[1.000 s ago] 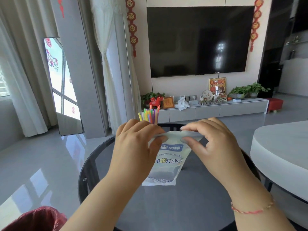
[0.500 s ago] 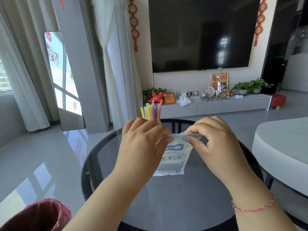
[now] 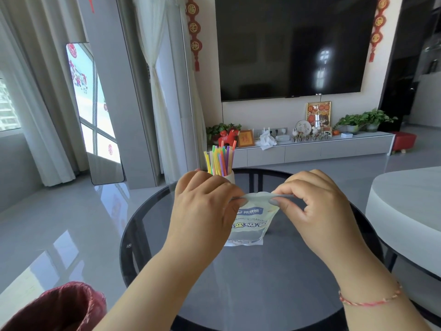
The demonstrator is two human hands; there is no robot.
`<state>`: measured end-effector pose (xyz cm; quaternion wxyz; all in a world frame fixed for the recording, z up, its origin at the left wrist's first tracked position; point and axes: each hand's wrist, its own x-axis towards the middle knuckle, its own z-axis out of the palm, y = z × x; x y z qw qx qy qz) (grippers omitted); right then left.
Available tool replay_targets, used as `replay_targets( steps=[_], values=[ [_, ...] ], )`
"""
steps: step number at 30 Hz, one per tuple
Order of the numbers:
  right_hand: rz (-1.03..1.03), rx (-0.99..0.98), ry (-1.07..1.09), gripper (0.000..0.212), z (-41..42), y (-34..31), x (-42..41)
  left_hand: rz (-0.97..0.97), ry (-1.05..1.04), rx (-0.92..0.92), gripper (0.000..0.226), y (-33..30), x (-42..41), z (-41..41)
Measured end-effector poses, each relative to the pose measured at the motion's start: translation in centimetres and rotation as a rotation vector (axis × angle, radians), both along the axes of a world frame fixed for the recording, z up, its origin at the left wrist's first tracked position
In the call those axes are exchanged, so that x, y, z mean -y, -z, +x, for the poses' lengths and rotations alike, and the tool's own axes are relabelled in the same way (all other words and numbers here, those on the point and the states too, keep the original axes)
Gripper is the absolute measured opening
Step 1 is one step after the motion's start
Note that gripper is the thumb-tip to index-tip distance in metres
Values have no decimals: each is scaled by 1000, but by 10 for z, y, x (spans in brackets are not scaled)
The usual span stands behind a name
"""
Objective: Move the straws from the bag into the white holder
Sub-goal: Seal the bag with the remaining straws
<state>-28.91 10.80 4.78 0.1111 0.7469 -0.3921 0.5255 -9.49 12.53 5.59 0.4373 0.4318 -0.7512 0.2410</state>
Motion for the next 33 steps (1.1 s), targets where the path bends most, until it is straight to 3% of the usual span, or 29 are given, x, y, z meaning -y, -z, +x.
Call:
replay_targets(
  steps=[12,17,20,25,29,33],
  values=[
    [2,-60,-26,16,11,-1,-3,-7,27,-20,8,2,-3,-3],
    [-32,-38,6,6,10,1,-3,93,28,-26,15,4,-2,15],
    [-22,-43,0,5,13,3,-4,77,26,-51,3,5,-4,18],
    [-19,-99,-42,4,19,4,-3,51,41,-64,7,7,-8,13],
    [-70,-114,-33,16,20,5,-2,112,39,-50,3,6,-13,14],
    [-65,-149,-107,17,33,6,-3,139,6,74,20,0,-19,19]
  ],
)
